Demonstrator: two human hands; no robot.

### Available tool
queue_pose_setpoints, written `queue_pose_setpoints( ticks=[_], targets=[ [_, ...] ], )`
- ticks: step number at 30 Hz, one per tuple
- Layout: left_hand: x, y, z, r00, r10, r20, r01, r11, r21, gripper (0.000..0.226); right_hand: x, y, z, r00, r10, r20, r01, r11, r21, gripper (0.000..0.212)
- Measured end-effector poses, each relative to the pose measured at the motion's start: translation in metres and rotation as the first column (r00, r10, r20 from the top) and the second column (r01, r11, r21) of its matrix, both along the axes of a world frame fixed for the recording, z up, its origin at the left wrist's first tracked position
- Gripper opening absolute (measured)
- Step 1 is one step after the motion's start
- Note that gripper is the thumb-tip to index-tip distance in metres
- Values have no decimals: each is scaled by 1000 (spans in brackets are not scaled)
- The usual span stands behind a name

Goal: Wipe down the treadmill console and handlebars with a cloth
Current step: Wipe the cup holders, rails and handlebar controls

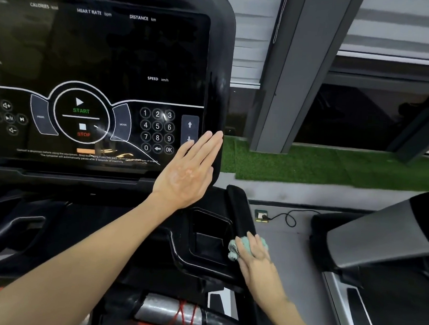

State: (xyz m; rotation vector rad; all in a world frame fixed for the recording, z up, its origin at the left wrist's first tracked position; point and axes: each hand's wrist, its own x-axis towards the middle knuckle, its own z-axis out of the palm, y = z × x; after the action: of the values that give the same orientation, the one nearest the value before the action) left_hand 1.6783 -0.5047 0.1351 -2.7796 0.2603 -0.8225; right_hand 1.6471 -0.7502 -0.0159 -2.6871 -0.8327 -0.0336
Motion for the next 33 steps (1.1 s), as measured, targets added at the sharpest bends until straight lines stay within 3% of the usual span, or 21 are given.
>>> queue_pose_setpoints(
  ticks=[3,9,11,16,28,31,33],
  targets=[
    [1,0,0,1000,0,10,0,1000,3,62,42,23,6,997,-6,-79,12,997,70,46],
    [1,0,0,1000,-4,8,4,1000,0,62,133,80,4,999,-3,-50,2,999,-33,37],
    [0,0,-1,1000,-2,14,2,1000,3,62,144,91,8,998,5,-55,-9,998,-68,32],
    [0,0,0,1000,-8,12,8,1000,-3,62,130,92,13,995,98,-27,-97,994,43,22],
    [0,-1,0,1000,-4,11,4,1000,-8,62,60,34,6,987,159,22,-154,978,-141,73],
    [-1,-1,0,1000,6,12,-7,1000,2,62,63,61,2,985,170,40,-166,981,-101,74],
    [0,-1,0,1000,11,19,-11,1000,10,62,59,87,8,979,202,1,-202,979,12,61]
  ],
)
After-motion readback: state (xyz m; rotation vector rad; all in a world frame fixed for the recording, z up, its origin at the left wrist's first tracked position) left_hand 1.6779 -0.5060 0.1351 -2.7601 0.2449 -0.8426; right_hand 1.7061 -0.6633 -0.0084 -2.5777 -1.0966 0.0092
